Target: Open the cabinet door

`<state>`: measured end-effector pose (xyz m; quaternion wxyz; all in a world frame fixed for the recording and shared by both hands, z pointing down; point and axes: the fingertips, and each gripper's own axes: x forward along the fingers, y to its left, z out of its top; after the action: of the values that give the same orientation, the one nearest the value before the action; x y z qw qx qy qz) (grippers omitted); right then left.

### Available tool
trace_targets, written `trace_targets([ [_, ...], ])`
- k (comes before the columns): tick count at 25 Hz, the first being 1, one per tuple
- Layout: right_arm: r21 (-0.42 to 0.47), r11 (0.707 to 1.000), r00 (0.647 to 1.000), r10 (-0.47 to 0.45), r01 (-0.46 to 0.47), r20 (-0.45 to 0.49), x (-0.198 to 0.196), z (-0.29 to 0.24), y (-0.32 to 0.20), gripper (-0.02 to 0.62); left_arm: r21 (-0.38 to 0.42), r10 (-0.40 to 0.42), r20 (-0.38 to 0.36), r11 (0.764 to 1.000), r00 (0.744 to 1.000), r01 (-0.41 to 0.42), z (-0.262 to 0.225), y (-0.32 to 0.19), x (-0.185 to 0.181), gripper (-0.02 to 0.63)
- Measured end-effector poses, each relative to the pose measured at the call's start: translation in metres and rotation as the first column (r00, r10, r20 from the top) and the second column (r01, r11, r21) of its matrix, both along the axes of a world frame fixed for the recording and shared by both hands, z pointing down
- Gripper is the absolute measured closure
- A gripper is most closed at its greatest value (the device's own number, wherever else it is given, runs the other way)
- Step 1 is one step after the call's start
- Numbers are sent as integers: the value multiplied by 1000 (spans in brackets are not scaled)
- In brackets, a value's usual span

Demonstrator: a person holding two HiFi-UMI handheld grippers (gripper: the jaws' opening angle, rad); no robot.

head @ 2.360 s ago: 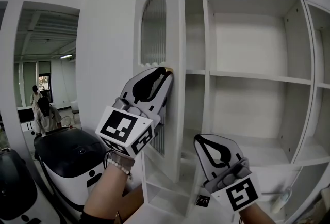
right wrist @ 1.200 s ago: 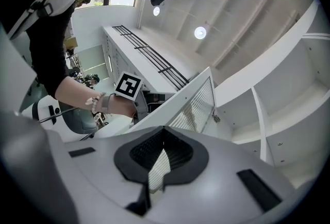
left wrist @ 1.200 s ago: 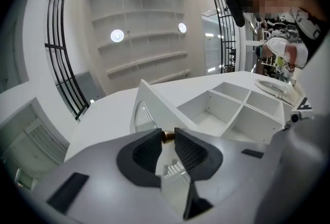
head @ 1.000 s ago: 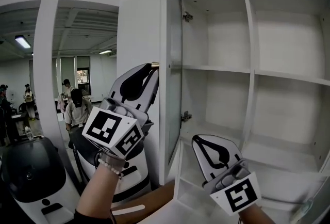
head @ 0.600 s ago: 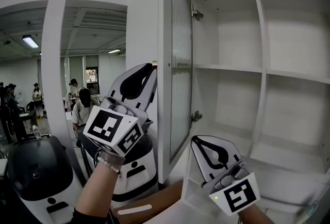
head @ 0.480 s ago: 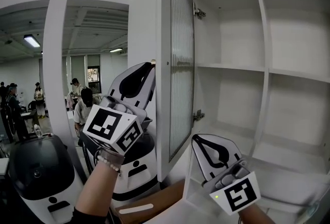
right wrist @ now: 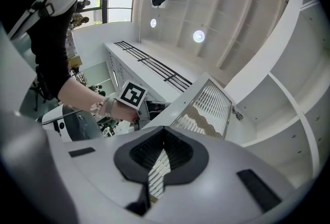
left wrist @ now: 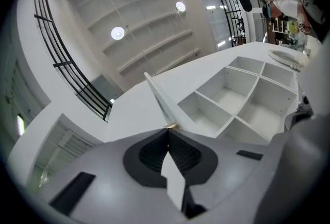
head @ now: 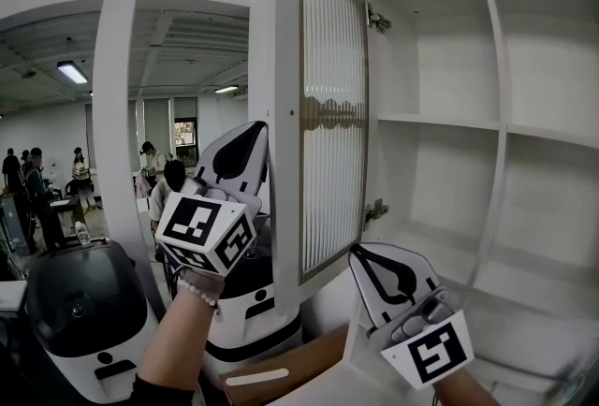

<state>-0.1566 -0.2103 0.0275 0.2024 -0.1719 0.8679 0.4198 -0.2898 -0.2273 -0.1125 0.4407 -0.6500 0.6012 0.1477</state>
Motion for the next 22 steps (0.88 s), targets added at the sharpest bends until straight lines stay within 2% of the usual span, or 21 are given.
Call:
trace_targets([
  [11,-17,999,999,-27,27,-16,-16,7,-3,595,-18,-88,-49,996,995,87,17,0,-41,611],
  [22,-46,998,999,-49,48,-21,-30,20,1,595,-43,-136,22,990,990,137,49,6,-34,611],
])
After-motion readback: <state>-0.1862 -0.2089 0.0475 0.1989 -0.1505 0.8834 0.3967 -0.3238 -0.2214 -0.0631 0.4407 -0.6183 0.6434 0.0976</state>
